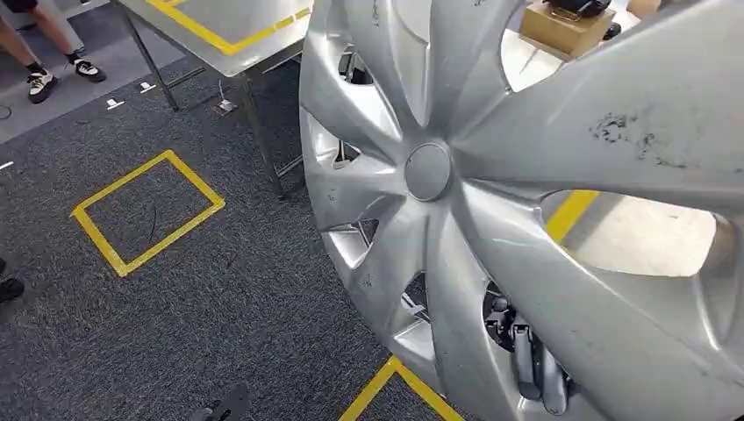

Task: Take the parts from the cabinet and place them on the table.

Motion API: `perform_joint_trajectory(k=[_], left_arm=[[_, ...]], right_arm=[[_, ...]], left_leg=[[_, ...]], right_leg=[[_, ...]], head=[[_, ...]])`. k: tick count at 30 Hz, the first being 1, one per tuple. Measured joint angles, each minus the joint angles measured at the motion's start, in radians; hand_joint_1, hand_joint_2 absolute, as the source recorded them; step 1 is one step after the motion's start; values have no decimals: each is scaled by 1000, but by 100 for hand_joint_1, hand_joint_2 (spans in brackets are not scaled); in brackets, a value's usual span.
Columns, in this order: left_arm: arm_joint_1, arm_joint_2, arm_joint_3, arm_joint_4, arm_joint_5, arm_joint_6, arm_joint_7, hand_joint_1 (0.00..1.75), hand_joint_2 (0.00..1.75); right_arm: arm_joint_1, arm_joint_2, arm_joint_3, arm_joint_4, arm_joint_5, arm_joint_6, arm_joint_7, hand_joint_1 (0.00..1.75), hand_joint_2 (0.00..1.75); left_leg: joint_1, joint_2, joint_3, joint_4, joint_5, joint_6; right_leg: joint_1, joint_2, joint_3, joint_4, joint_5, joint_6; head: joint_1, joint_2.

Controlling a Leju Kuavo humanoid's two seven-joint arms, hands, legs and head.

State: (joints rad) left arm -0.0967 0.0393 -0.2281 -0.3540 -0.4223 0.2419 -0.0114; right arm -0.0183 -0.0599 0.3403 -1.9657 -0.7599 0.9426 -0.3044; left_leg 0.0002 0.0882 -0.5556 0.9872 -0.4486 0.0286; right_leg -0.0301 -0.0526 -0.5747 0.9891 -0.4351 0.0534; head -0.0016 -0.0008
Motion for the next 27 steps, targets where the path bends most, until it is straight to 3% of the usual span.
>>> perform_joint_trajectory(k=[3, 4, 5, 6, 8, 9, 10, 12, 13, 14, 15, 16, 18, 19, 20, 21, 23, 24, 25, 26, 27], left_arm=[[-2, -3, 0, 0, 0, 0, 0, 0, 175], [-3, -3, 0, 0, 0, 0, -1, 0, 175], [-3, -3, 0, 0, 0, 0, -2, 0, 175], [-1, -3, 0, 0, 0, 0, -2, 0, 175], [4, -2, 0, 2, 0, -2, -2, 0, 175], [5, -2, 0, 4, 0, -5, -2, 0, 175], [5, -2, 0, 4, 0, -6, -2, 0, 175], [5, -2, 2, 5, 0, -6, -4, 0, 175], [5, -2, 3, 5, 0, -6, -5, 0, 175], [5, 1, 8, 5, 0, -6, -6, 0, 175], [8, 1, 10, 8, 0, -6, -7, 0, 175], [8, 3, 10, 8, 0, -6, -7, 0, 175], [4, 2, 12, 8, 2, -5, -8, 0, 175], [1, -3, 13, 7, 2, -3, -10, 0, 175], [-1, -4, 16, 7, 2, -1, -10, 0, 175], [0, -5, 17, 7, 2, 1, -11, 0, 175], [6, -7, 17, 8, 2, 1, -11, 0, 175], [10, -8, 18, 8, 2, 1, -11, 0, 175], [11, -8, 18, 8, 2, 2, -11, 0, 175], [12, -9, 18, 9, 2, 2, -11, 0, 175], [11, -11, 18, 9, 2, 2, -11, 0, 175]], right_arm=[[-1, 0, 0, 0, 1, 0, 1, 175, 175], [0, 0, 0, 0, 0, -1, 1, 175, 175], [-1, 0, 0, -1, 0, -1, 1, 175, 175], [-1, 2, 0, 0, 0, -1, 1, 175, 175], [-1, 2, 0, 0, 0, -1, 1, 175, 175], [0, 2, 0, 0, 0, -1, 4, 175, 175], [1, 1, 0, 0, 0, -1, 6, 175, 175], [1, 2, 0, 0, -1, -1, 11, 175, 175], [1, 2, 0, 0, -2, -2, 12, 175, 175], [1, 2, 0, 0, -3, -2, 13, 175, 175], [-4, 1, 0, 0, -3, -3, 13, 175, 175], [-2, 2, 0, 0, -3, -5, 17, 175, 175], [-2, 1, 0, 0, -3, -12, 20, 175, 175], [-1, 1, 0, -2, -4, -15, 23, 175, 175], [1, 0, 0, -2, -5, -16, 23, 175, 175], [-4, -2, 0, -3, -5, -16, 24, 175, 175], [-4, -2, 1, -3, -7, -16, 24, 175, 175], [-2, -4, 2, -3, -7, -16, 24, 175, 175], [0, -6, 2, -3, -6, -16, 24, 175, 175], [1, -7, 2, -3, -6, -16, 25, 175, 175], [1, -8, 3, -3, -6, -16, 25, 175, 175]], left_leg=[[9, 21, 3, 1, -1, -15], [16, -8, -2, 14, -16, -24], [19, -49, -19, 58, -51, -26], [19, -70, -52, 134, -95, -28], [19, -82, -120, 281, -156, -31], [19, -84, -138, 314, -158, -29], [19, -85, -133, 300, -139, -25], [19, -98, -65, 162, -51, -9], [17, -123, -26, 79, -11, 2], [19, -176, -4, 36, -12, 13], [16, -174, -4, 29, -8, 14], [10, -162, -4, 28, -10, 14], [4, -139, -2, 16, -9, 18], [16, -122, 5, -9, 3, 20], [14, -112, 12, -23, 12, 21], [13, -102, 11, -27, 16, 30], [10, -74, 6, -26, 17, 29], [9, -60, 4, -26, 17, 29], [9, -49, 4, -24, 17, 29], [10, -38, 4, -24, 16, 28], [10, -28, 4, -21, 15, 26]], right_leg=[[3, 26, -7, 1, 5, -21], [-4, 37, -6, -1, 8, -26], [-4, 44, -7, -1, 10, -30], [-2, 53, -8, -1, 11, -35], [4, 75, -12, 0, 14, -40], [7, 87, -14, 0, 15, -42], [10, 99, -14, 0, 16, -42], [13, 123, -11, 0, 17, -43], [15, 133, -10, 0, 18, -44], [11, 141, -13, 0, 20, -41], [19, 151, -19, 3, 24, -36], [8, 158, -24, 3, 27, -30], [5, 179, -32, -5, 37, -15], [13, 182, -34, -6, 39, -10], [16, 128, -51, 14, 25, -13], [15, 91, -74, 64, -6, -17], [12, 69, -151, 231, -73, -22], [10, 66, -181, 301, -94, -18], [7, 65, -187, 320, -94, -10], [4, 62, -168, 291, -80, 2], [1, 54, -124, 215, -51, 15]], head=[[2, 0], [1, 0], [0, 0], [0, 0], [0, 0], [0, 0], [0, 0], [0, 0], [0, 0], [1, 0], [4, 0], [-3, 0], [-4, 0], [-4, 0], [-2, 0], [5, 0], [5, 0], [5, 0], [5, 0], [5, 0], [5, 0]])
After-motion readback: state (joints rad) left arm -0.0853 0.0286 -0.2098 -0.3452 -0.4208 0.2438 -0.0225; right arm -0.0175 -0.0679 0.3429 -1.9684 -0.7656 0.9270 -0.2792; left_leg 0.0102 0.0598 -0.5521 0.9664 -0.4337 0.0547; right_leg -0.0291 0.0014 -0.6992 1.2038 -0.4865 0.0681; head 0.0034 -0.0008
